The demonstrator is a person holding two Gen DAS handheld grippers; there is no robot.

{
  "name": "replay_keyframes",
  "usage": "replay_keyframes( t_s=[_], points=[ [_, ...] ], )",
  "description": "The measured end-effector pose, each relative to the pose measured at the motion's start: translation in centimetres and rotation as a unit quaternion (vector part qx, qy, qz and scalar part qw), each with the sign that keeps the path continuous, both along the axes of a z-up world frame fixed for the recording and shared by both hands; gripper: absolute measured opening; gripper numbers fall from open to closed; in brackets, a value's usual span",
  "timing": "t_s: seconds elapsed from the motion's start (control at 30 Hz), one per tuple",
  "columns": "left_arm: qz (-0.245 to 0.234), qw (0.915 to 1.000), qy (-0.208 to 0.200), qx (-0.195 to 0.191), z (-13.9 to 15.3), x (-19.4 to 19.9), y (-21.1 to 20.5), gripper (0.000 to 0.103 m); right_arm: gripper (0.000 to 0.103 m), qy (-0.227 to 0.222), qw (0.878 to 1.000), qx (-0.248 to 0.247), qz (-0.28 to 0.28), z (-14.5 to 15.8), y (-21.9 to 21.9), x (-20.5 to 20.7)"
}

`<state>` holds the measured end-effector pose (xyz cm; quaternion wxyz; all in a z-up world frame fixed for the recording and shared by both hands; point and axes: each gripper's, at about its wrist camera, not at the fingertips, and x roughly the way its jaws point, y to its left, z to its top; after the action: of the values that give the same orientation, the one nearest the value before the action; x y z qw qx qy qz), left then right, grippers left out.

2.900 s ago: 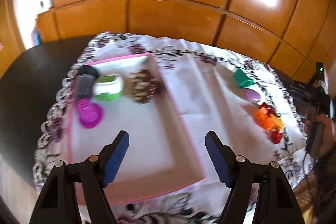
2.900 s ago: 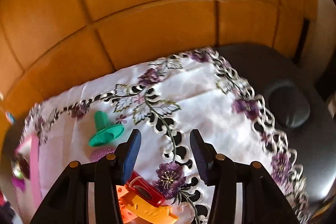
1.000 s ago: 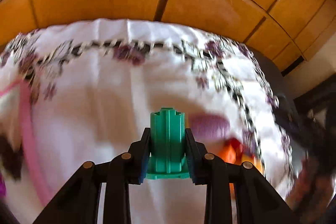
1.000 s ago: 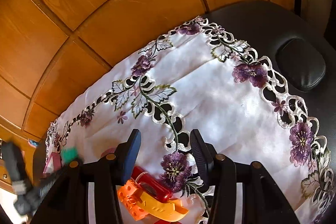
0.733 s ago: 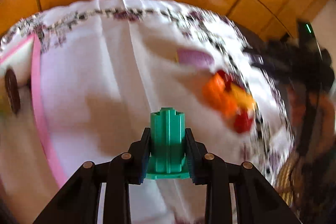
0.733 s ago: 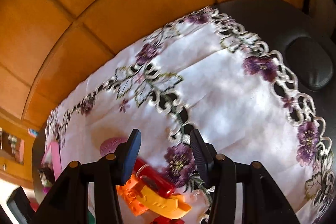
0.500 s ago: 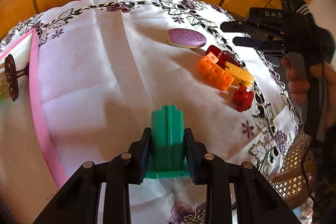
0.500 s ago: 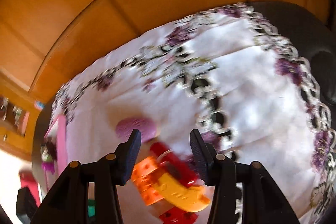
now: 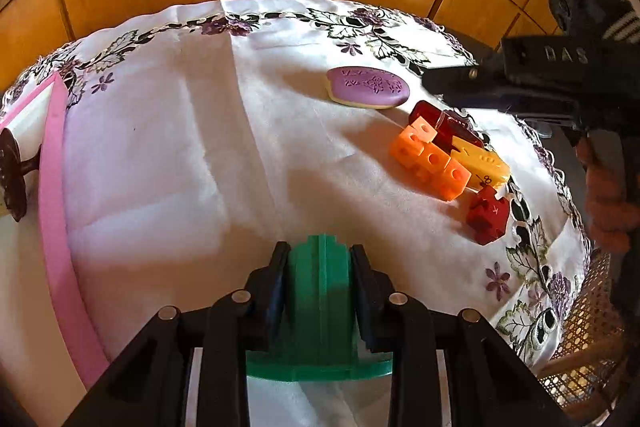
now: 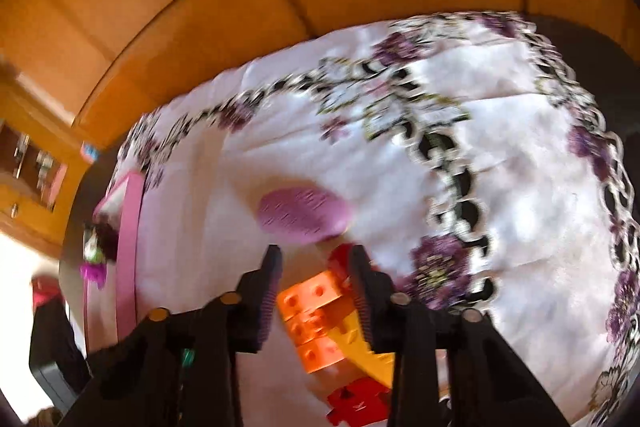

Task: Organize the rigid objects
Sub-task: 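Carry the green stamp into the tray with the left tool while the right tool grasps the orange blocks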

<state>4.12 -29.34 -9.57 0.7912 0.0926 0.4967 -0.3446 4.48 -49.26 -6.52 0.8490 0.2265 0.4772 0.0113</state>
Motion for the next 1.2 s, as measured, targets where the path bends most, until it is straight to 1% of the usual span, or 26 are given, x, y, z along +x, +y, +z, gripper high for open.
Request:
replay_keyframes(
  t_s=[0.07,0.13,0.17,0.3,0.37,0.47,0.5,0.53,0.57,0.63,0.7,0.73,0.77,0.8,0.83,0.87,0.93,0.97,1.0,1.03,1.2],
  points=[
    [-0.002,1.0000,-0.003,-0.005,-0.1,0.0,0.1,0.030,0.032,0.003,1.000,-0.009,0.030,0.0,1.4,0.3],
    [-0.005,0.9999,-0.007,-0.006,-0.1,-0.1,0.1,0.030,0.032,0.013,0.999,-0.007,0.052,-0.1,2.2,0.5],
    [-0.005,0.9999,-0.007,-0.007,0.0,-0.1,0.1,0.030,0.032,0.022,0.998,-0.019,0.063,-0.1,2.8,0.5],
    [0.000,0.9998,0.000,-0.022,-0.1,0.0,0.5,0.030,0.032,0.054,0.989,-0.103,0.090,-0.5,4.9,0.1],
    [0.002,0.9997,0.002,-0.026,-0.1,0.0,0.6,0.030,0.032,0.064,0.986,-0.114,0.100,-0.9,5.2,0.1],
    [0.003,0.9995,0.004,-0.032,-0.1,0.0,0.8,0.030,0.032,0.088,0.978,-0.156,0.110,-2.2,6.1,0.5],
    [0.003,0.9994,0.005,-0.034,-0.1,0.1,0.9,0.030,0.030,0.087,0.975,-0.169,0.114,-2.6,6.3,0.4],
    [0.003,0.9994,0.005,-0.035,-0.1,0.1,0.9,0.030,0.023,0.077,0.973,-0.186,0.117,-2.6,6.6,0.5],
    [0.003,0.9993,0.005,-0.037,-0.1,0.1,0.9,0.030,0.023,0.068,0.971,-0.192,0.124,-2.7,6.9,0.4],
    [0.004,0.9992,0.004,-0.039,-0.2,0.0,1.0,0.031,0.024,0.055,0.972,-0.188,0.127,-2.9,7.1,0.4],
    [0.003,0.9993,0.001,-0.038,-0.2,0.0,1.1,0.031,0.024,0.053,0.975,-0.177,0.120,-3.2,6.7,0.2],
    [0.004,0.9993,-0.001,-0.038,-0.2,-0.1,1.0,0.031,0.027,0.052,0.978,-0.163,0.119,-3.3,6.3,0.2],
    [0.005,0.9993,-0.004,-0.037,-0.2,-0.2,1.0,0.031,0.027,0.051,0.981,-0.151,0.113,-3.3,6.0,0.2],
    [0.006,0.9993,-0.007,-0.036,-0.1,-0.3,1.0,0.031,0.031,0.062,0.982,-0.138,0.110,-3.7,5.7,0.3],
    [0.006,0.9994,-0.007,-0.034,-0.2,-0.3,0.9,0.031,0.032,0.081,0.983,-0.121,0.109,-4.5,5.7,0.3],
    [0.007,0.9993,-0.010,-0.035,-0.2,-0.4,0.9,0.031,0.032,0.065,0.984,-0.122,0.109,-4.1,5.8,0.2],
    [0.007,0.9993,-0.011,-0.035,-0.2,-0.4,0.9,0.031,0.030,0.066,0.983,-0.134,0.109,-3.8,6.1,0.1],
    [0.007,0.9993,-0.011,-0.035,-0.2,-0.4,0.9,0.031,0.029,0.062,0.980,-0.153,0.114,-3.7,6.6,-0.1],
    [0.007,0.9993,-0.011,-0.035,-0.2,-0.3,0.9,0.031,0.027,0.059,0.977,-0.164,0.118,-3.6,7.0,-0.1],
    [0.007,0.9993,-0.011,-0.036,-0.2,-0.3,1.0,0.031,0.027,0.058,0.976,-0.170,0.121,-3.6,7.1,-0.2],
    [0.003,0.9995,-0.014,-0.028,0.2,-0.5,0.8,0.030,0.027,0.051,0.976,-0.167,0.128,-3.4,7.0,-0.6]
  ],
)
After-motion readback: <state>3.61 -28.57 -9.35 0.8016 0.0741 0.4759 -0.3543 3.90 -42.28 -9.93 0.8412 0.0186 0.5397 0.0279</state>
